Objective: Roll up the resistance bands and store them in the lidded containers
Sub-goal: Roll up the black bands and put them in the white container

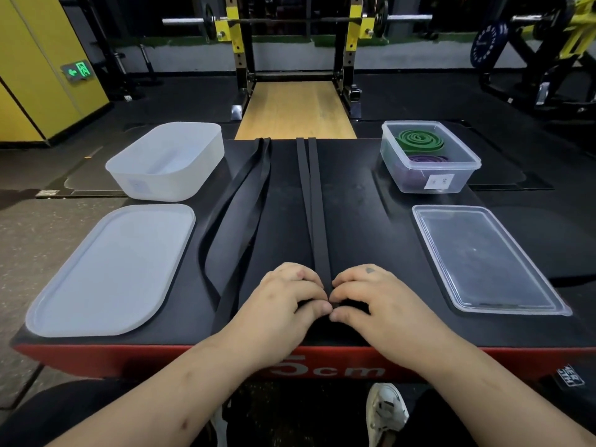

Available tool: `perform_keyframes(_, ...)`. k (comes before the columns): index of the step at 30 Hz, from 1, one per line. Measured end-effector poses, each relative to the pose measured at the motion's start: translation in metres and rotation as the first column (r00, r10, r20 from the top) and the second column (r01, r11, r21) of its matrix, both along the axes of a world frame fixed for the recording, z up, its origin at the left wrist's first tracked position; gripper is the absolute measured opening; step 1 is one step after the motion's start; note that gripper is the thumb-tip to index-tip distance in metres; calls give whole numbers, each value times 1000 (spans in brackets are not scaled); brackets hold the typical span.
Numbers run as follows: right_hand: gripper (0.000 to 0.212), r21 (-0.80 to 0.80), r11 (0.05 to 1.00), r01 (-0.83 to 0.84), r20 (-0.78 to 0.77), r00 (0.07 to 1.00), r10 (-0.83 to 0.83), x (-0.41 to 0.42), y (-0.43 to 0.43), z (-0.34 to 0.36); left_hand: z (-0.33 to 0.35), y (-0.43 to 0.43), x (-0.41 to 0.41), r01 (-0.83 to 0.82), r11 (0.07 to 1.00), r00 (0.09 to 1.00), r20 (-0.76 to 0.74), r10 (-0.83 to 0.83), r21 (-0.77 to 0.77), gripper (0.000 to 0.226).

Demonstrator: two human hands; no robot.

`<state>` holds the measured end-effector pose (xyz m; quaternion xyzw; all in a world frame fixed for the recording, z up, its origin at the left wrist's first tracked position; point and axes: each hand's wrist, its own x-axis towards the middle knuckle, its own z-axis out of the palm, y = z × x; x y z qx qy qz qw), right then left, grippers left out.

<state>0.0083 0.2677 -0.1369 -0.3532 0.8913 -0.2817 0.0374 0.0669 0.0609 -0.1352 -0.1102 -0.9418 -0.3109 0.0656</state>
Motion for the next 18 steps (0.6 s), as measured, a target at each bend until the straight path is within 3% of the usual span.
perform_keyframes(11,12,-76,996,36,76,997,-30,-6,-4,1,-1,1,1,26,997,991,-126,-36,-75,12)
perform_keyframes(14,21,-87,996,32,108,994,-23,-1,-2,5,1,1,0,25,999,995,-97,-28,-33,8)
perform_keyframes(18,12,-111,993,43,55,998,-37,-2,-2,2,6,3,-3,-12,1000,1000,6,12,25,9)
